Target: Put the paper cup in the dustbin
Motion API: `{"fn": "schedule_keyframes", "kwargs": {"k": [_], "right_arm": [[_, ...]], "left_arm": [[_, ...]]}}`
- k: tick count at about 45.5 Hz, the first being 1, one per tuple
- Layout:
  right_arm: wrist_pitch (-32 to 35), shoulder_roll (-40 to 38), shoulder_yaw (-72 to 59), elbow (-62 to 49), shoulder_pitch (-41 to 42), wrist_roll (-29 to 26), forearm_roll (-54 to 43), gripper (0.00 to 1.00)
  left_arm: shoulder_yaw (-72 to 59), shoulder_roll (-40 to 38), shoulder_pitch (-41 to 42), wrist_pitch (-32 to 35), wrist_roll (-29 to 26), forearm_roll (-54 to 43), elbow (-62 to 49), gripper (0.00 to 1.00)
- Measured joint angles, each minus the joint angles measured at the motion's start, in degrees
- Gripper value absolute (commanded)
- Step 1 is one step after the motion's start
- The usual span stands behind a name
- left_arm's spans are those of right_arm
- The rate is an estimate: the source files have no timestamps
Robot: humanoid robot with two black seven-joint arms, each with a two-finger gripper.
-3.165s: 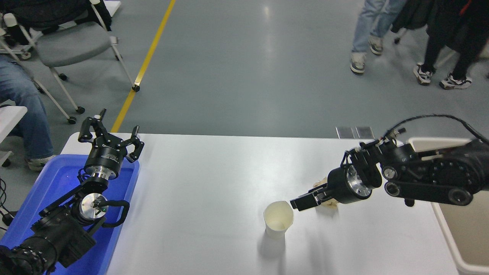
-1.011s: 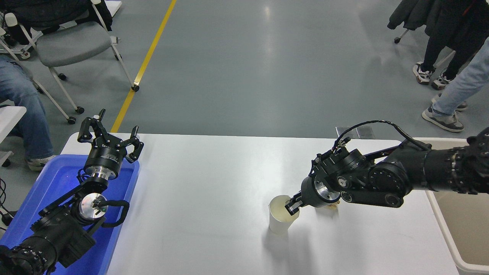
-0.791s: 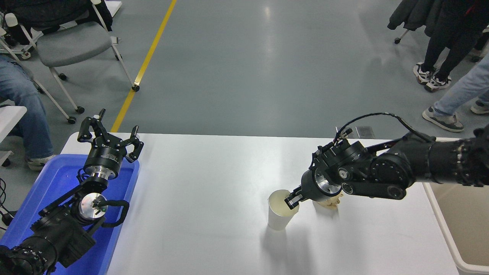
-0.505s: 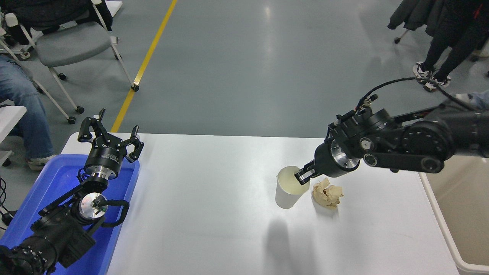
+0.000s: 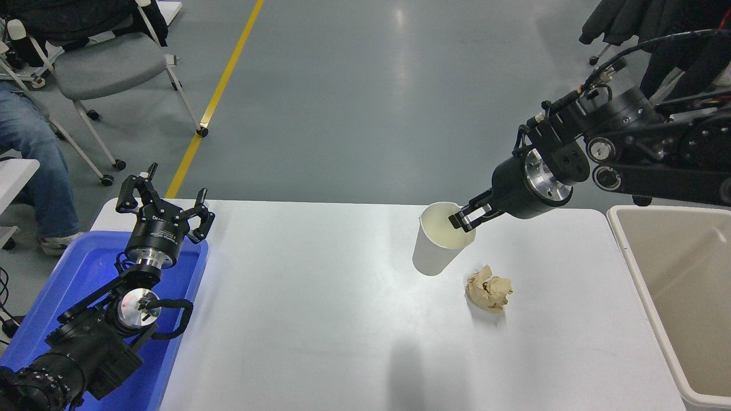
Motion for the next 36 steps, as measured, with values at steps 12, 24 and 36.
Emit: {"fn": "schedule_keyframes", "kwargs": {"k": [12,24,36], "right_arm": [[-0.42,-7.32,0.59,-1.1,-2.48,0.03,-0.07,0.0],[-0.72,-17.73,4.03,-6.19,-8.72,0.5,-0.28,0.0],[-0.81,-23.95,12.29,-17.97,-19.31,1.77,0.28,0.0]], "left_arm": [[0.0,0.0,0.0,0.0,0.0,0.0,0.01,1.0],[0.0,0.0,0.01,0.0,0.0,0.0,0.0,1.0],[0.0,-0.01,0.01,0.0,0.0,0.0,0.0,1.0]]}}
